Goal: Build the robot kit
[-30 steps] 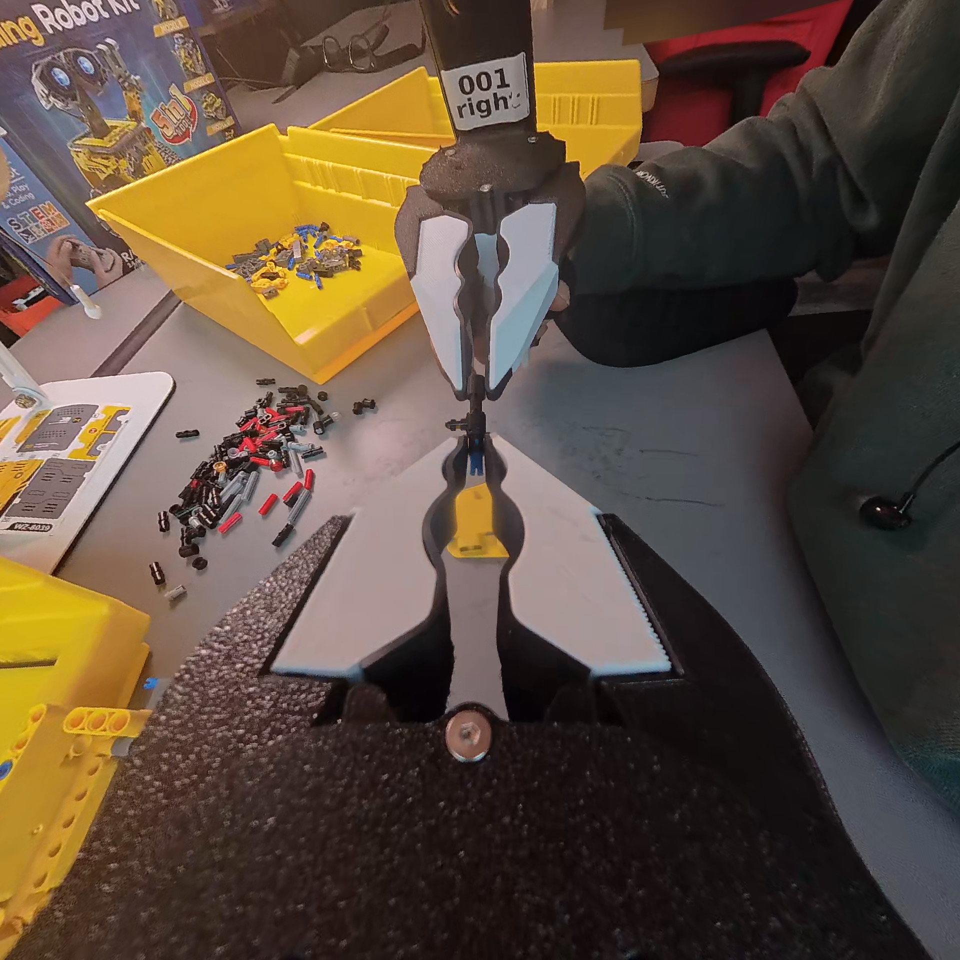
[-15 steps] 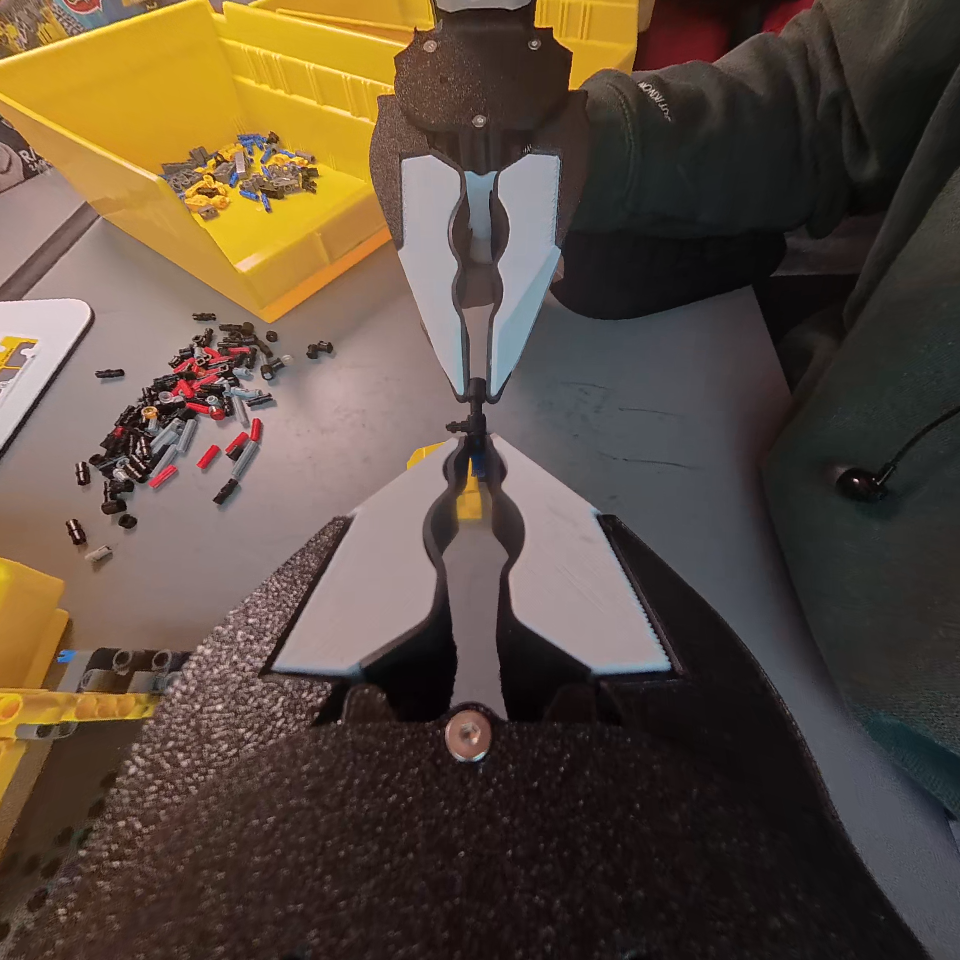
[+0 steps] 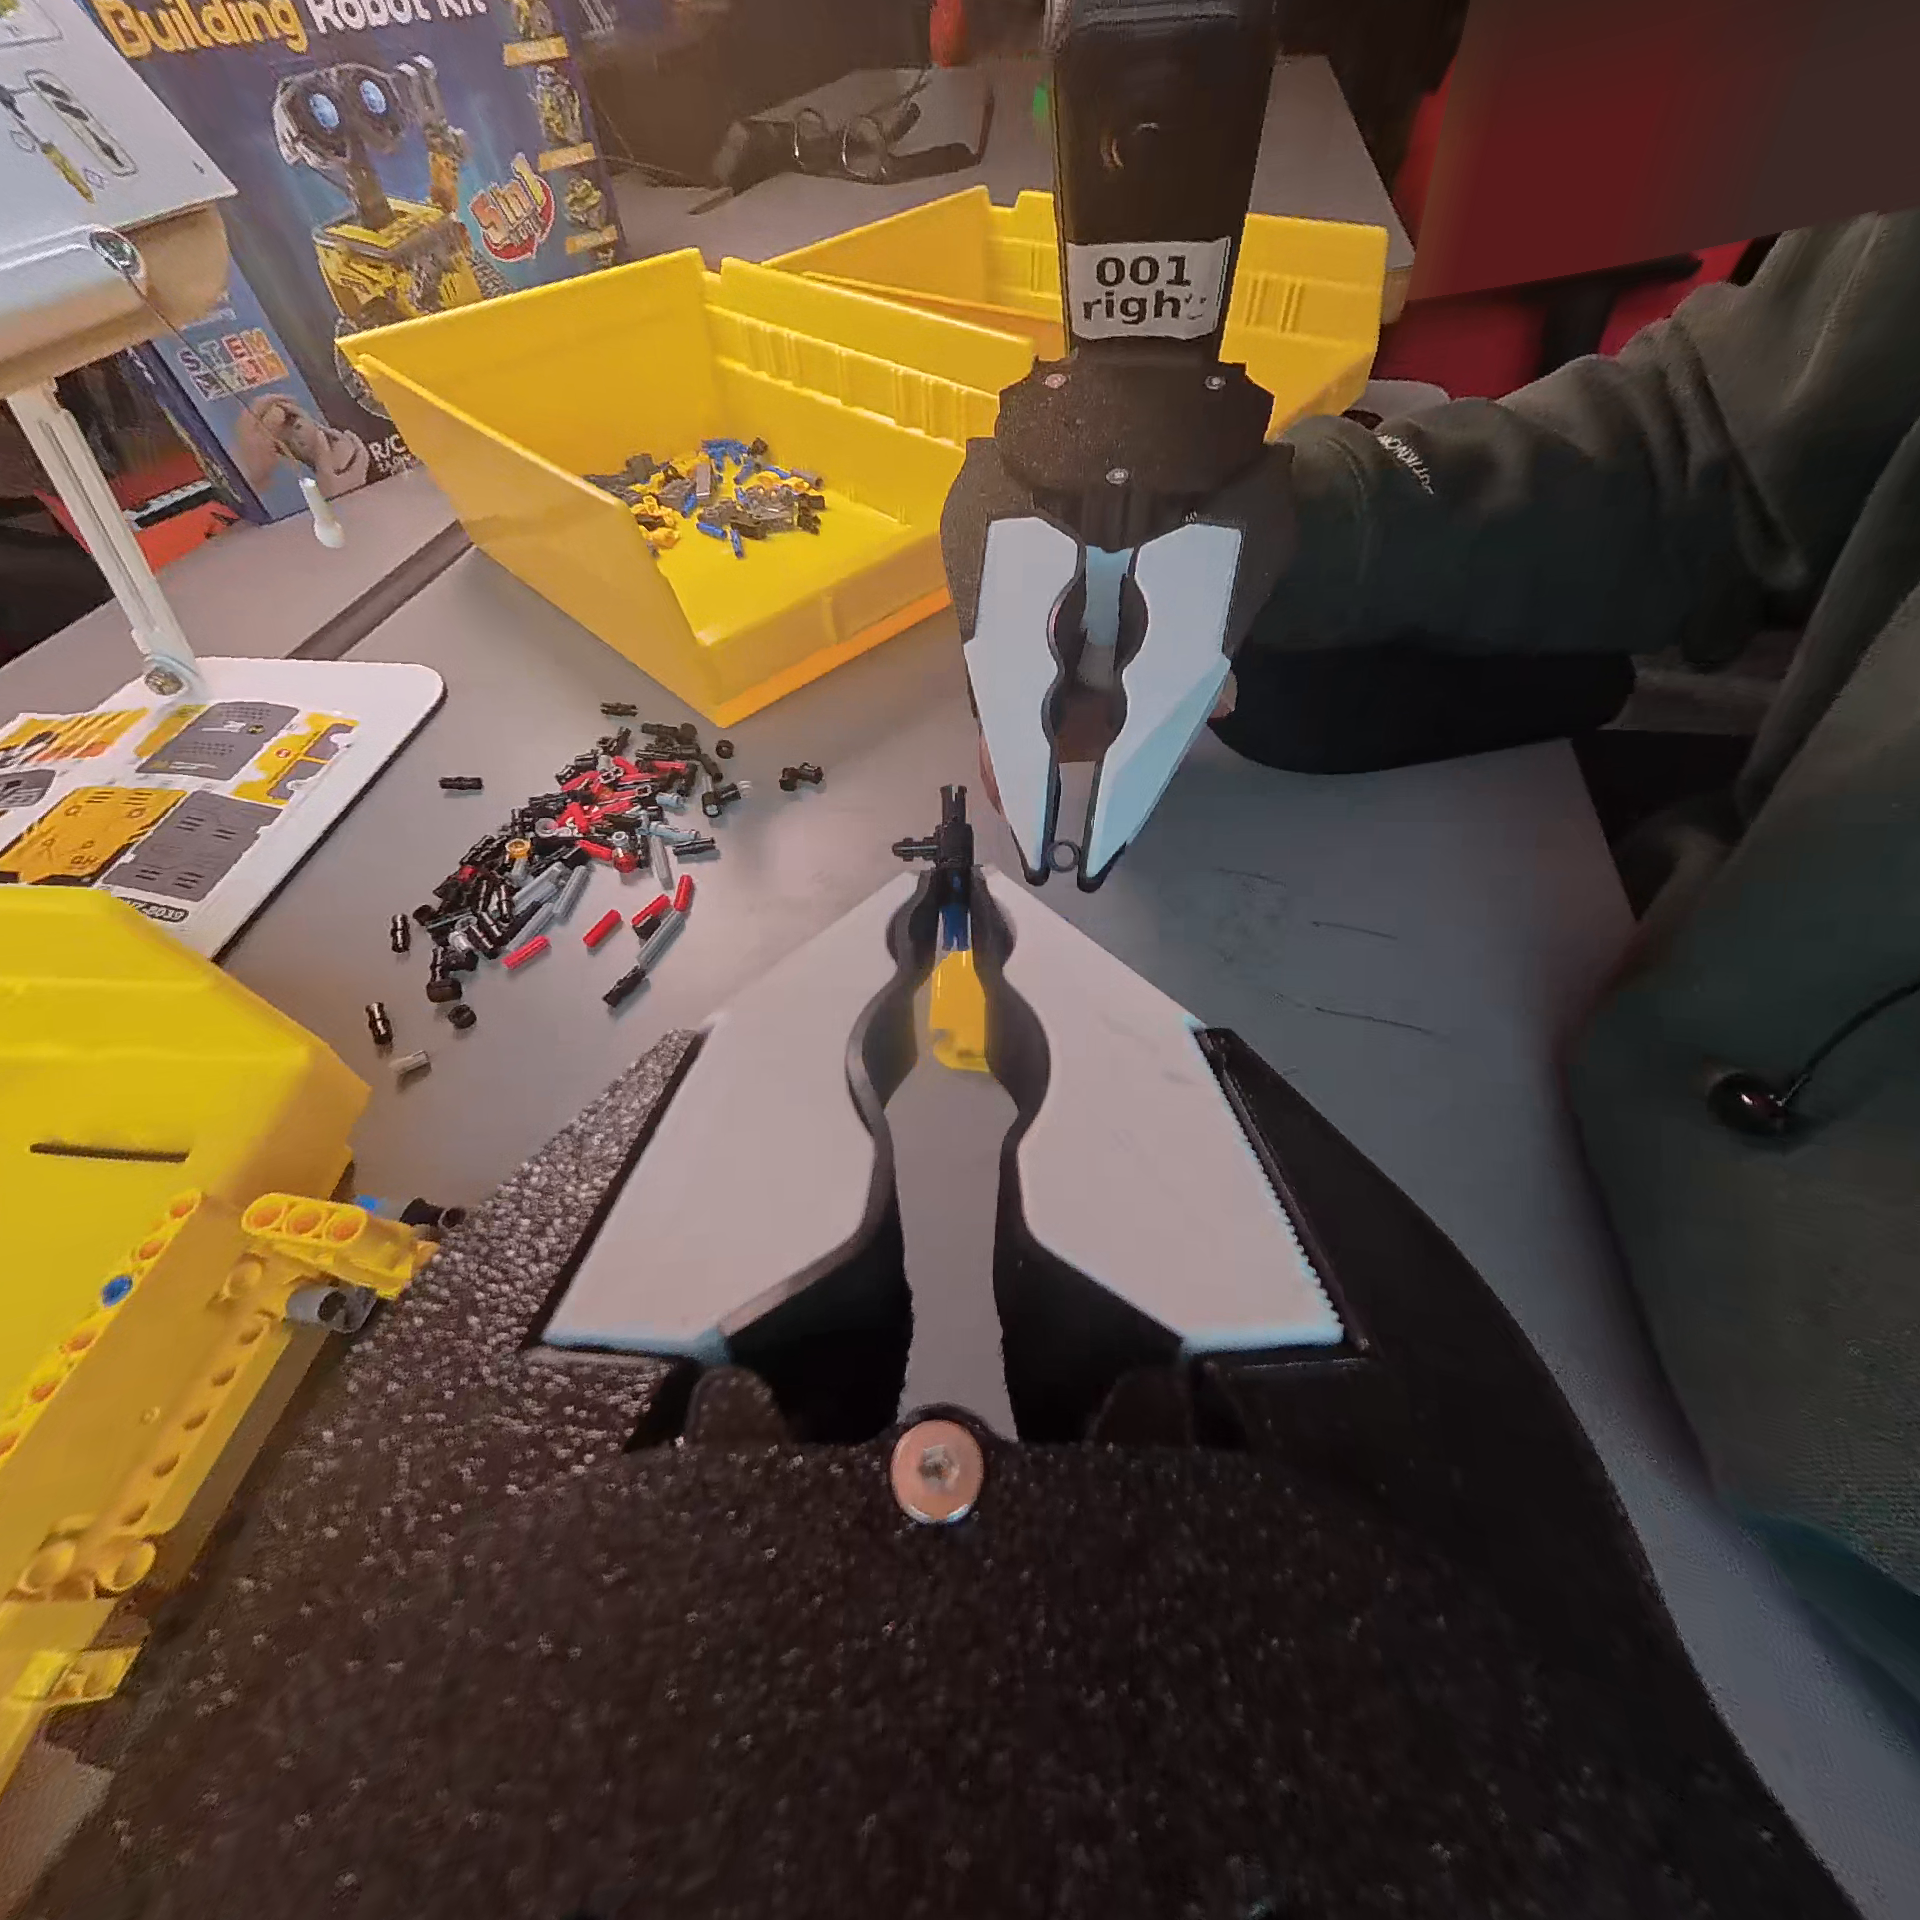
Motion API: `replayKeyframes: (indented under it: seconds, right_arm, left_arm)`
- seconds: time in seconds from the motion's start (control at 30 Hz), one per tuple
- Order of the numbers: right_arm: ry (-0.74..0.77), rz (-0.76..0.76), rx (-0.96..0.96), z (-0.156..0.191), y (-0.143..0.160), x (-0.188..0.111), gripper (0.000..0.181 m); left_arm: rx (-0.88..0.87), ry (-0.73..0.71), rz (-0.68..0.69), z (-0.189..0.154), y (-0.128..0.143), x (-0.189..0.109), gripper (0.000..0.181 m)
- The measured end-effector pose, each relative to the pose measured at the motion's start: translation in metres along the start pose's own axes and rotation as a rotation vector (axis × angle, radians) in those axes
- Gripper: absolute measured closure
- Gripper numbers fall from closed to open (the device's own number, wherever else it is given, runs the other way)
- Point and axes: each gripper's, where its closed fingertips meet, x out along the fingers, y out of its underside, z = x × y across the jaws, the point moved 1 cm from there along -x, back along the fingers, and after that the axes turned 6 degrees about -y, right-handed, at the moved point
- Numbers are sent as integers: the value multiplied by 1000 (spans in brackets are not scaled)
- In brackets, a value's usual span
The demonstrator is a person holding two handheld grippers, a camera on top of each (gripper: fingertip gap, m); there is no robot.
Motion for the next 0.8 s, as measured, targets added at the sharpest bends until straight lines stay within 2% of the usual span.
replayKeyframes:
  seconds: [0.2,0.3,0.53,0.8]
  right_arm:
    - [-1,-145,83,-9,-17,-11,175]
    - [-8,-163,101,-9,-19,-12,175]
    - [-49,-93,110,-3,-8,-5,176]
    - [-22,165,-11,0,24,2,175]
  left_arm:
    - [4,3,-5,0,5,4,177]
    - [16,11,-5,-5,5,6,177]
    - [65,47,41,-18,11,10,177]
    - [144,70,176,-25,36,16,177]
